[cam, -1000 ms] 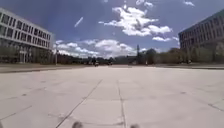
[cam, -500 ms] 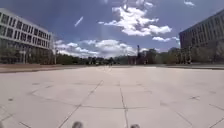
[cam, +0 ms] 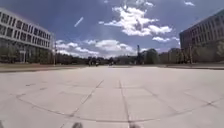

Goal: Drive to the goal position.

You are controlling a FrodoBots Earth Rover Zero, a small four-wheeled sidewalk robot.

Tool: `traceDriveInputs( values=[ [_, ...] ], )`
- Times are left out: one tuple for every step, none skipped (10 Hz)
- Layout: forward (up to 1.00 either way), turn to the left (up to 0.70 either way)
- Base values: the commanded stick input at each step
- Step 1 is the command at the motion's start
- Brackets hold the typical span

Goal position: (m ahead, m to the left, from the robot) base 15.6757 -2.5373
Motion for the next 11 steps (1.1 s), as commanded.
traceDriveInputs(
  values=[
    [0.7, 0.0],
    [0.7, 0.0],
    [0.7, 0.0],
    [0.7, 0.0],
    [0.7, 0.0],
    [0.7, 0.0],
    [0.7, 0.0],
    [0.7, 0.0],
    [0.7, 0.0],
    [0.7, 0.0],
    [0.7, 0.0]
  ],
)
